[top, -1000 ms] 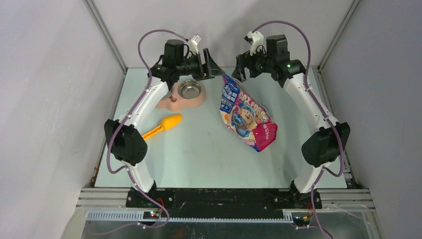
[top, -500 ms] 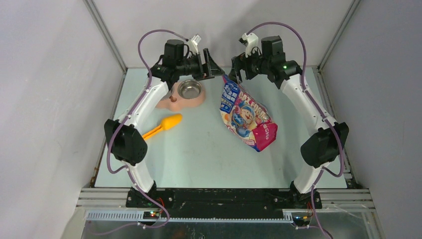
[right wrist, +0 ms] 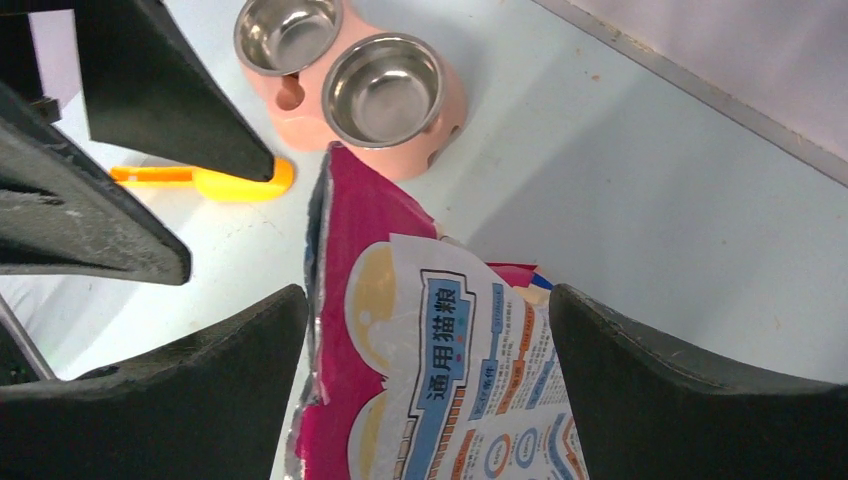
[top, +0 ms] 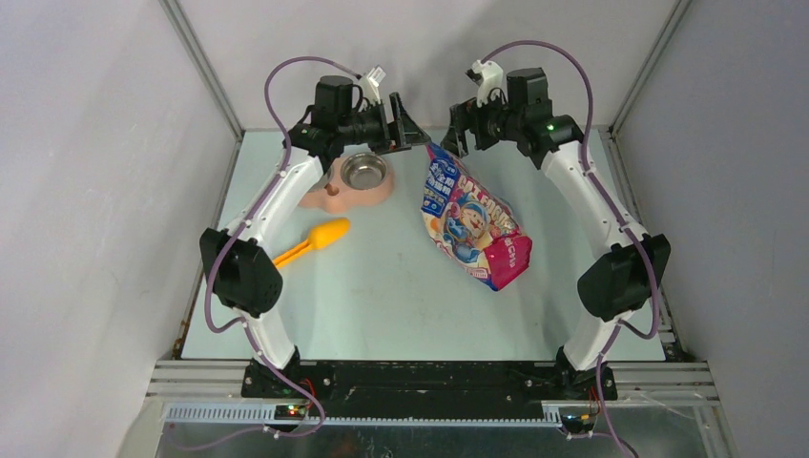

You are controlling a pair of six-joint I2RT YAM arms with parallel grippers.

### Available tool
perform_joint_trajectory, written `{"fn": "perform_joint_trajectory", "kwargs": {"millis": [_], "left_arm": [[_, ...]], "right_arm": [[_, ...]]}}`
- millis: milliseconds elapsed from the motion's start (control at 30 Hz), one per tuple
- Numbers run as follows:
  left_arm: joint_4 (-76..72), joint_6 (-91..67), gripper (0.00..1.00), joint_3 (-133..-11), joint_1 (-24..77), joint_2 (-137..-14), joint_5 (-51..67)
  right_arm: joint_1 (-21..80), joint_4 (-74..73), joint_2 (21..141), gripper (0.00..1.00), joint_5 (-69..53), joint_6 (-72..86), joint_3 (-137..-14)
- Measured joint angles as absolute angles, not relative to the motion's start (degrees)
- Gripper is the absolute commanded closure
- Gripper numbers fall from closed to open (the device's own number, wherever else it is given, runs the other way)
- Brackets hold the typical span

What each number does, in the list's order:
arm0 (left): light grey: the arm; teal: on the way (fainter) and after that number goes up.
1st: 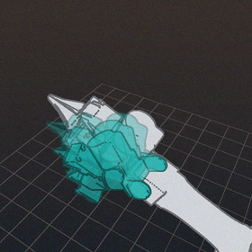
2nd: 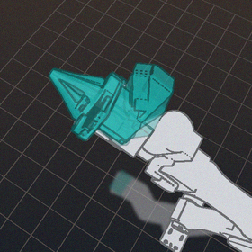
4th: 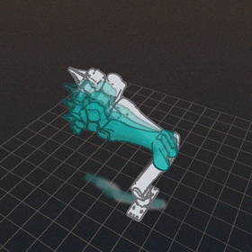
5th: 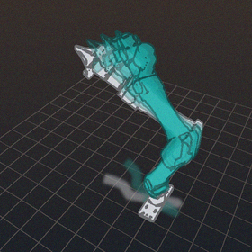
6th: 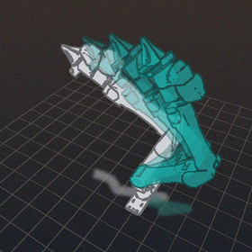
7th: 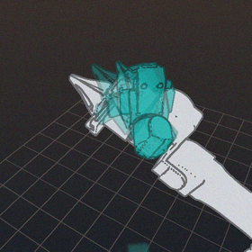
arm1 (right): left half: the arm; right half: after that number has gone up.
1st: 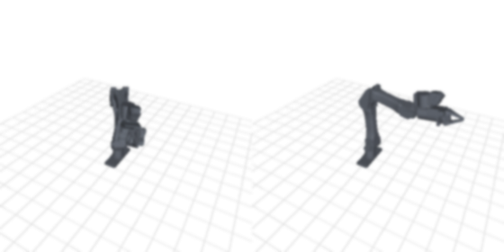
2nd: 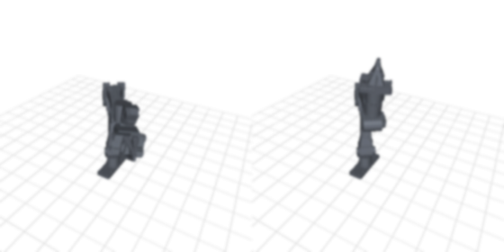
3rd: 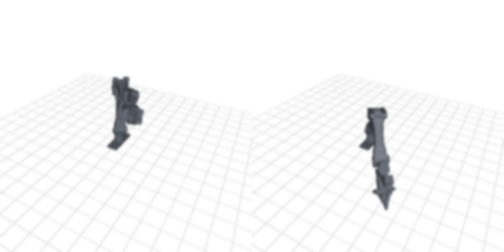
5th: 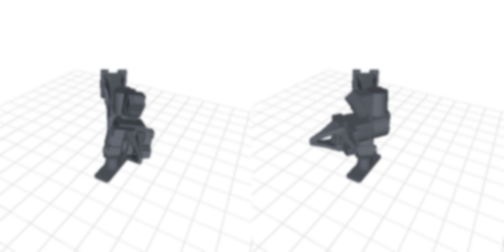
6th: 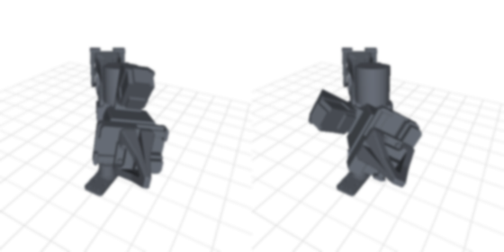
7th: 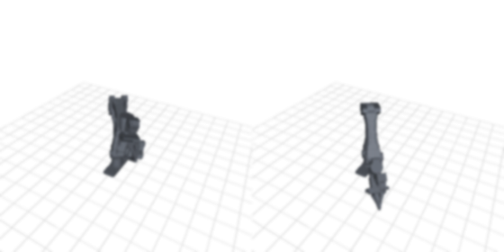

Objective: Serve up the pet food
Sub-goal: Open the pet food bag at the center of the board.

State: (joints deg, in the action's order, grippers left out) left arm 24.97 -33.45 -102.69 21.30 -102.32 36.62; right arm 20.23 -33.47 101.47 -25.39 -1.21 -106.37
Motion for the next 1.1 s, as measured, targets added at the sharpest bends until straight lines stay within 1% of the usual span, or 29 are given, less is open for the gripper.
{"fn": "perform_joint_trajectory", "kwargs": {"millis": [233,1100], "left_arm": [[25.0,-33.5,0.21,-102.7,21.3,-102.3,36.6],[25.0,-33.5,0.21,-102.7,21.3,-102.3,36.6]], "right_arm": [[19.7,-33.3,101.5,0.07,-23.1,0.3,-106.3],[20.4,-33.5,102.2,0.07,-24.5,0.6,-106.3]]}}
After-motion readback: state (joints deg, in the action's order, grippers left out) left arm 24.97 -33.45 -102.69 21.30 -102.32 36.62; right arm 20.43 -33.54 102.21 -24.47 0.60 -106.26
